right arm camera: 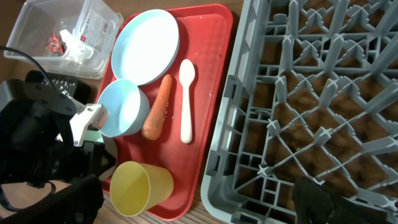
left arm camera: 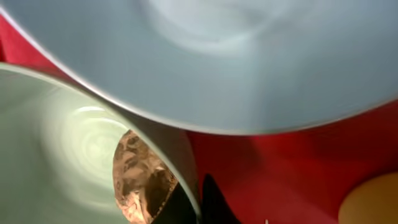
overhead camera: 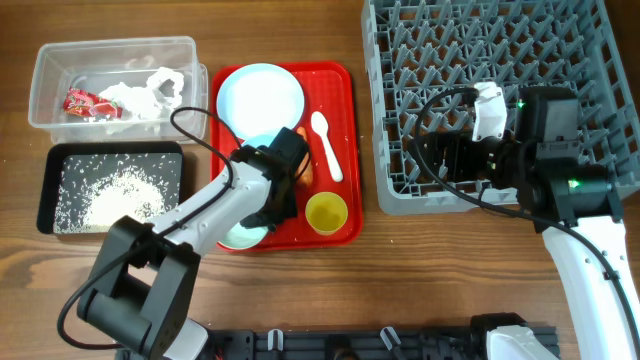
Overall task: Sort waste into correct bins and load items into the dishwasher rack
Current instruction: 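Grasp the rim of the green bowl with the left gripper, then tip the green bowl over the black tray to dump the food scrap, then set the green bowl back on the red tray with the left gripper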
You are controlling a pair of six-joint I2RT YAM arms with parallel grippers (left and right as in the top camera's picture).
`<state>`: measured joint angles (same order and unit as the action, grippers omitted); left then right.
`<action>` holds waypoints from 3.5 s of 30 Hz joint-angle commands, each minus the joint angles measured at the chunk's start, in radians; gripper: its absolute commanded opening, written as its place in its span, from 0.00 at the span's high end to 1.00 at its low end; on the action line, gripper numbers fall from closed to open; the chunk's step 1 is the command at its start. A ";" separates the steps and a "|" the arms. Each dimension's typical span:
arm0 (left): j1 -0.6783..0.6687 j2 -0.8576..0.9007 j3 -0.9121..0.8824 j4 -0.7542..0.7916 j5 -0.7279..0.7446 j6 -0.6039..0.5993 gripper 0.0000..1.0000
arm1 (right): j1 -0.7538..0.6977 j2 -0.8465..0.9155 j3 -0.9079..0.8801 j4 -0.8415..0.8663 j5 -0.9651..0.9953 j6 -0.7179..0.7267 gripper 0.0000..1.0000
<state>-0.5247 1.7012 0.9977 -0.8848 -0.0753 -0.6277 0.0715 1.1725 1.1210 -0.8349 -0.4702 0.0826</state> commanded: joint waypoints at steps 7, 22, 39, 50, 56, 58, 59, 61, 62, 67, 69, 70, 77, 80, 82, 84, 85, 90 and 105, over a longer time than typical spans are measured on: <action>0.002 -0.041 0.304 -0.285 0.090 0.024 0.96 | 0.003 0.002 0.016 -0.001 0.003 0.007 0.00; 0.697 -0.112 0.405 -0.245 0.698 0.496 0.96 | 0.003 0.002 0.016 -0.019 0.002 0.007 0.00; 1.255 0.357 0.393 -0.341 1.452 0.861 0.96 | 0.003 0.002 0.016 -0.032 0.003 0.007 0.00; 1.257 0.382 0.393 -0.467 1.596 0.861 0.96 | 0.003 0.002 0.016 -0.031 0.003 0.006 0.00; 1.304 0.376 0.395 -0.456 1.567 0.861 0.96 | 0.003 0.002 0.016 -0.030 0.003 0.006 0.00; 1.308 0.350 0.398 -0.469 1.567 0.862 0.96 | 0.003 0.002 0.016 -0.030 0.003 0.006 0.00; 1.307 0.322 0.398 -0.488 1.569 0.877 0.96 | 0.003 0.002 0.016 -0.030 0.003 0.003 0.00; 1.299 0.247 0.398 -0.540 1.579 0.935 0.96 | 0.003 0.002 0.016 -0.030 0.003 0.003 0.00; 1.290 0.196 0.398 -0.552 1.576 0.940 0.96 | 0.003 0.002 0.016 -0.031 0.003 0.003 0.00; 1.192 -0.104 0.398 -0.542 1.369 0.937 0.96 | 0.003 0.002 0.016 -0.030 0.003 0.003 0.00; 1.150 -0.186 0.397 -0.541 1.209 0.913 0.96 | 0.003 0.002 0.016 -0.027 0.003 0.003 0.00; 1.118 -0.229 0.397 -0.541 1.088 0.865 0.96 | 0.003 0.002 0.016 -0.025 0.003 0.003 0.00; 0.855 -0.361 0.370 -0.533 0.455 0.465 0.96 | 0.003 0.002 0.016 -0.011 0.003 0.003 0.00; 0.702 -0.360 0.283 -0.462 0.376 0.353 0.96 | 0.003 0.002 0.016 -0.012 0.003 0.003 0.00; 0.629 -0.360 0.228 -0.404 0.360 0.303 0.96 | 0.003 0.002 0.016 -0.012 0.003 0.003 0.00; 0.537 -0.359 0.155 -0.319 0.360 0.252 0.96 | 0.003 0.002 0.016 -0.012 0.003 0.004 0.00; 0.500 -0.359 0.128 -0.286 0.360 0.238 0.96 | 0.003 0.002 0.016 -0.012 0.003 0.003 0.00; 0.269 -0.333 0.045 -0.203 0.203 0.135 0.96 | 0.003 0.002 0.016 -0.012 0.003 0.003 0.00; -0.052 -0.100 0.033 -0.046 -0.032 0.043 0.96 | 0.003 0.002 0.016 -0.011 0.003 0.003 0.00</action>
<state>-0.5705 1.5463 1.0386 -0.9367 -0.0776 -0.5674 0.0715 1.1725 1.1210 -0.8513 -0.4702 0.0826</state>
